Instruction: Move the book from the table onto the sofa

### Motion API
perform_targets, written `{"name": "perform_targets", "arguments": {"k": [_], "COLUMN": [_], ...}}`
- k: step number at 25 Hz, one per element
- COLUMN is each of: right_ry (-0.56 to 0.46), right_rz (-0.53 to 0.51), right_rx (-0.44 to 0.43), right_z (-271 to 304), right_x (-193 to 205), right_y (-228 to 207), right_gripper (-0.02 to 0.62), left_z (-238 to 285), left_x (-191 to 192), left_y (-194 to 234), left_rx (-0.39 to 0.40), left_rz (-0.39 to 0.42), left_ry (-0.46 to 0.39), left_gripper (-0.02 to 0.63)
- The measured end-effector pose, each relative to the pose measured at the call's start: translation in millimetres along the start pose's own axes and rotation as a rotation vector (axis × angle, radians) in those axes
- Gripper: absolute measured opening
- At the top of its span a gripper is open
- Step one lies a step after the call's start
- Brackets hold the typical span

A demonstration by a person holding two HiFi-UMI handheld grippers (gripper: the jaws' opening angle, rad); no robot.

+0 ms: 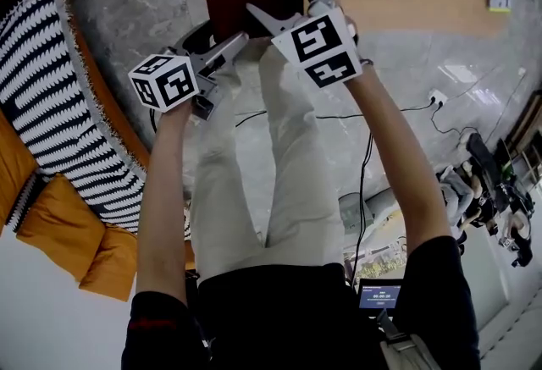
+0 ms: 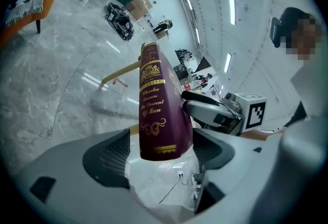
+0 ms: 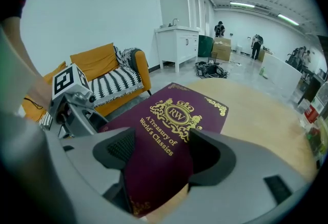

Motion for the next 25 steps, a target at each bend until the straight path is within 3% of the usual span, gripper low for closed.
{"name": "perform_targets", "arguments": {"k": [9,21,25], "right_ry": [-0.018,-0.029,-0.035], "right_rz": [0.003,0.027,0.047], "right_rx": [-0.020,-0.067,-0.075], "right_z": [-4,-4,3], "right_x": [-1,-8,-5], "right_y": [8,18,17], "right_gripper": [0.344,0.339,0.336], "left_z": [5,18,21], "left_x": [0,1,6], "left_y": [-2,-13,0], "left_rx": [0.112,0.226,0.235], "left_rz": [-0.145,-0.187,-0.267], "left_ry": [-0.037,-0.002,0.020], "left_gripper": [0.379,0.379,0.377]}}
Point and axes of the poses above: the fingertips, and each gripper's own axes: z forward along the fingers, y to its left, x out of its underside, the point moved 4 cm from there along -z, backward along the fingers, and after that the axes turned 13 degrees about -x, right-handed, at the moved point
